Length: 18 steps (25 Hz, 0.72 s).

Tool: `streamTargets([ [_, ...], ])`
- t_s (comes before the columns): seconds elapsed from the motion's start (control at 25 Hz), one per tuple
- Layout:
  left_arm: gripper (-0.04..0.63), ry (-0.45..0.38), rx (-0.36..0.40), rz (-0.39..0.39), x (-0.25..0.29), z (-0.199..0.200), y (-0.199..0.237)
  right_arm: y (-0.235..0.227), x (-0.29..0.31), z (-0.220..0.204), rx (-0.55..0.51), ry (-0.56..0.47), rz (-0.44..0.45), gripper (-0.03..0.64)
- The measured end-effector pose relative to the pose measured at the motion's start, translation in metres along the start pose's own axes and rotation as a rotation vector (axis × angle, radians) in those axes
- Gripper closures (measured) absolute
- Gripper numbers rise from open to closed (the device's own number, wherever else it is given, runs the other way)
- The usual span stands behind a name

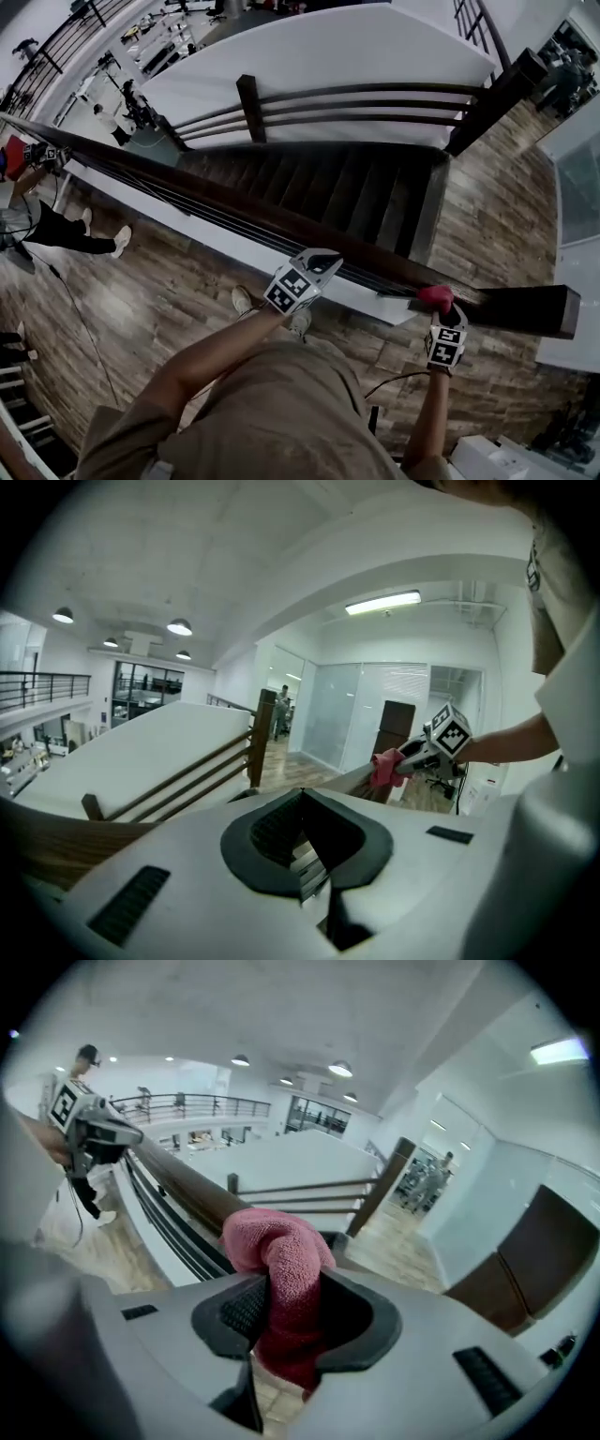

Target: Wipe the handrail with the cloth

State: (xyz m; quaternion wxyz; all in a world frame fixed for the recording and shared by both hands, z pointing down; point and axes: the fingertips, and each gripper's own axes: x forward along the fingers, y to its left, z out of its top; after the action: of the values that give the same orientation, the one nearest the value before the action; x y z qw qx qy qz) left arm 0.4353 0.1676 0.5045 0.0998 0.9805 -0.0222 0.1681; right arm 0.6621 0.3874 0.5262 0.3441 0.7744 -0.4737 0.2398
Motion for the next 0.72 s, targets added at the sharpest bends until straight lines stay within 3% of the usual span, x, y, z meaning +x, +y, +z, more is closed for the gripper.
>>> streamTargets([
  [0.36,0.578,-0.076,-0.113,0.276,-0.127,-0.02,0.092,0.197,0.008,0.174,-0.2,-0.269,0.405,0.472],
  [0.72,0.578,-0.107,-0.213,0.524,-0.249,-0.053,0.151,0.36,-0.01,0.239,-0.369,-0.344,0.69,0.472],
])
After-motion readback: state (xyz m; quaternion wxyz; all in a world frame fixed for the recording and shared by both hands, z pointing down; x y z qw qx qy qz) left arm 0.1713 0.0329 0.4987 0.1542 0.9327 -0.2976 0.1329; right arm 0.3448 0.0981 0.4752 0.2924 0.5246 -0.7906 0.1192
